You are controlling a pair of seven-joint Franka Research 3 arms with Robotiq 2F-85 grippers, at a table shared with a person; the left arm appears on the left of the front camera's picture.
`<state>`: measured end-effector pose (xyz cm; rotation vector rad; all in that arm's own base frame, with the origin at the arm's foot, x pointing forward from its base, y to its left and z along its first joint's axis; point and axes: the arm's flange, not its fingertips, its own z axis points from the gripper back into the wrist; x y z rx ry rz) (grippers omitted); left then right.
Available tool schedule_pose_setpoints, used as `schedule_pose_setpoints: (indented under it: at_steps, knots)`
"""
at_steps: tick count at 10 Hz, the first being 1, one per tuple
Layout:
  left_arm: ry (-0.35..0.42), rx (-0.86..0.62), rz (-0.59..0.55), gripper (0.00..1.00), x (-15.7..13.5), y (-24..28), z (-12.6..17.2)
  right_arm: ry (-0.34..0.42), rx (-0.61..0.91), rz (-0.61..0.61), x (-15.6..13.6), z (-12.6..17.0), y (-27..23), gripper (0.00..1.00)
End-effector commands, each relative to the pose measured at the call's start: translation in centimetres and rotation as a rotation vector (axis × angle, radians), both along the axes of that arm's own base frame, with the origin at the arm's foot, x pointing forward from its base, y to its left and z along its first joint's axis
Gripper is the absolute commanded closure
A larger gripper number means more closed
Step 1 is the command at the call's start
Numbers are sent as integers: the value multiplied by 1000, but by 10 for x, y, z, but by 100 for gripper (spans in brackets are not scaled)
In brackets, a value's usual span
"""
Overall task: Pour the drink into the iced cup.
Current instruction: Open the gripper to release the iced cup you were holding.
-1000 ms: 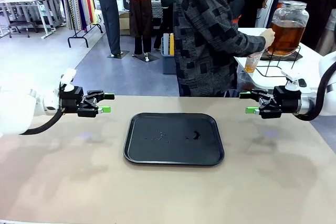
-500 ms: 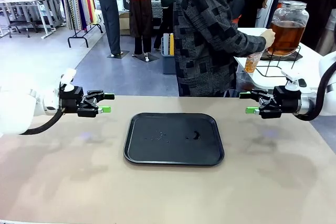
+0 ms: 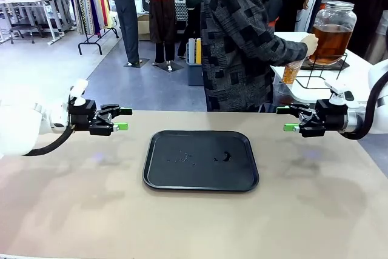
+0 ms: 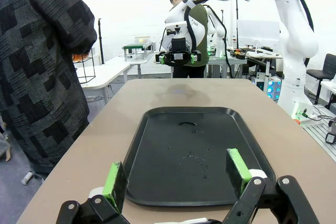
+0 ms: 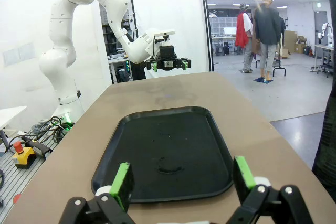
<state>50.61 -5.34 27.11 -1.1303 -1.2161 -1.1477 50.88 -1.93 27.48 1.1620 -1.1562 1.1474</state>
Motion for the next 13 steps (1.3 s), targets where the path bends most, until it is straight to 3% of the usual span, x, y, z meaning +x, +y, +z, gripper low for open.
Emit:
schedule_pose_setpoints:
  at_steps: [1,13]
  knots:
    - [-2,0,0,0,0,-1,2,-2,3,5,0,3,1,0]
    - [-2,0,0,0,0,-1,2,-2,3,5,0,3,1,0]
